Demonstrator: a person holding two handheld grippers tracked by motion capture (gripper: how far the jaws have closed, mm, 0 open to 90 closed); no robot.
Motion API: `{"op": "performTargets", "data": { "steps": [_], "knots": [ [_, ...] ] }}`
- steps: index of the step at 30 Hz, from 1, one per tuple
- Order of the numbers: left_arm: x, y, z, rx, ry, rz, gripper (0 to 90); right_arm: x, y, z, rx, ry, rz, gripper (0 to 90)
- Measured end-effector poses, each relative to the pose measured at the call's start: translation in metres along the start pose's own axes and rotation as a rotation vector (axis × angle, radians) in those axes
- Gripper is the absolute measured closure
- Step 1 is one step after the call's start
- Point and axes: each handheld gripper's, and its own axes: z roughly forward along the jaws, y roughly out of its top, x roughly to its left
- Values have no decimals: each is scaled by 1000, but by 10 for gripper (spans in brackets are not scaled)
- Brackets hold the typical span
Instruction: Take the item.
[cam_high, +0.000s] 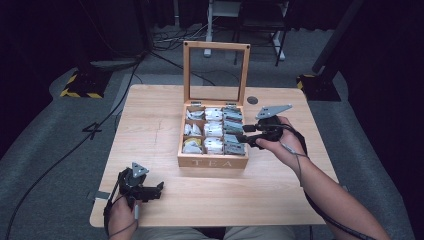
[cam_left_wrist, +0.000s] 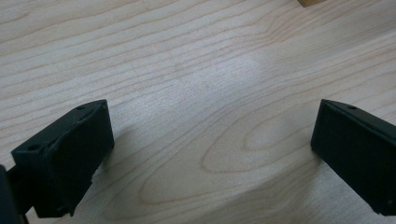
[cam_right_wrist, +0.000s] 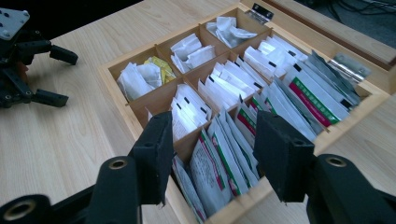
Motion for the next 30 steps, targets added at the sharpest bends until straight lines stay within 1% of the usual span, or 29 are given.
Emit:
{"op": "performTargets", "data": {
  "steps": [2, 3, 4, 5, 6, 7, 8, 9, 10, 11, 12, 13, 15, 16, 18, 19, 20, 21, 23, 26, 28, 30],
  "knots": [
    [0, 0, 0, 1, 0, 1, 0, 1, 5, 6, 4, 10, 2, 500],
    [0, 0, 0, 0, 1, -2, 0, 2, 9, 13, 13, 22, 7, 518],
    [0, 0, 0, -1, 0, -3, 0, 2, 9, 13, 13, 22, 7, 518],
    [0, 0, 0, 1, 1, -3, 0, 3, 11, 16, 22, 27, 7, 537],
    [0, 1, 0, 0, 0, 0, 0, 4, 13, 20, 35, 34, 11, 558],
    [0, 1, 0, 0, 0, 0, 0, 7, 16, 28, 61, 52, 16, 583],
    [0, 1, 0, 1, -2, -3, 0, 7, 16, 28, 61, 52, 16, 583],
    [0, 1, 0, 1, -2, -3, 0, 10, 18, 36, 93, 62, 12, 600],
    [0, 1, 0, 1, -2, -3, 0, 10, 18, 36, 93, 62, 12, 600],
    [0, 1, 0, 1, -2, -3, 0, 12, 20, 45, 123, 61, 14, 619],
    [0, 1, 0, 1, -2, -3, 0, 14, 20, 49, 136, 63, 17, 625],
    [0, 1, 0, 0, 0, 0, 0, 14, 20, 49, 136, 63, 17, 625],
    [0, 1, 0, 0, 0, 0, 0, 16, 21, 57, 152, 73, 20, 631],
    [0, 1, 0, 1, -2, -3, 0, 20, 22, 65, 169, 85, 11, 642],
    [0, 1, 0, 1, -2, -2, 0, 23, 23, 70, 178, 92, 14, 649],
    [0, 1, 0, 1, -2, -2, 0, 23, 23, 70, 178, 92, 14, 649],
    [0, 1, 0, 1, -2, -3, 0, 25, 22, 76, 195, 101, 10, 659],
    [0, 1, 0, 1, -2, -3, 0, 25, 22, 76, 195, 101, 10, 659],
    [0, 1, 0, 1, -2, -3, 0, 28, 21, 84, 225, 106, 3, 685],
    [0, 1, 0, 1, -1, -2, 0, 29, 20, 88, 243, 106, -2, 715],
    [0, 1, 0, 0, 0, 0, 0, 31, 18, 93, 277, 111, 4, 759],
    [0, 1, 0, 1, -2, -3, 0, 32, 18, 96, 287, 117, 4, 758]
  ]
}}
